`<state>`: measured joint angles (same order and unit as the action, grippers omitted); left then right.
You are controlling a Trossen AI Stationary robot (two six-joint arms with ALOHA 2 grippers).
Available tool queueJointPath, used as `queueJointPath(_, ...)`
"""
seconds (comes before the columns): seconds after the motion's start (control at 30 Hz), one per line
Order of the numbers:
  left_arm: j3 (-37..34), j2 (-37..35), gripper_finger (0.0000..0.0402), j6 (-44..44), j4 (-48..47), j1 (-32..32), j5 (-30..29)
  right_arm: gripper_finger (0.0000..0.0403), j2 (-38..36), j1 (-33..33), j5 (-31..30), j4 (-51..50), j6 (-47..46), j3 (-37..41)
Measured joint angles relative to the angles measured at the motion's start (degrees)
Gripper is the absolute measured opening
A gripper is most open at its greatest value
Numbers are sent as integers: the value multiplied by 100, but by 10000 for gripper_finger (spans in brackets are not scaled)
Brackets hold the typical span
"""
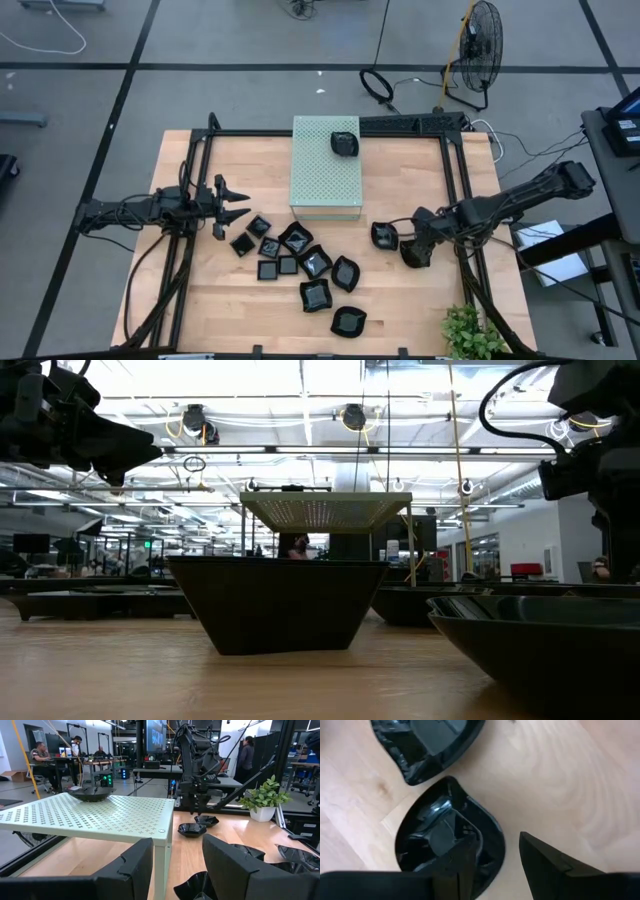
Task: Pick & Place Mini shaped plates
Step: Stack the black leaf-shaped plate on top of the other leaf-shaped plate on the shelf
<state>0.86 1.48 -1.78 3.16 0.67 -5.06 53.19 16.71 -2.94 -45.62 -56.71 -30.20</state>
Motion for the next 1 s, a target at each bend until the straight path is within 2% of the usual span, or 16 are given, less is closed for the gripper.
queueJointPath(0.47, 0, 0, 175, 0, 0, -2, 0, 138, 572, 2, 19, 273, 210, 0)
queueJointPath(1.0, 0, 2, 175, 0, 0, 0, 1, 138, 653, 7, 310, 297, 190, 0)
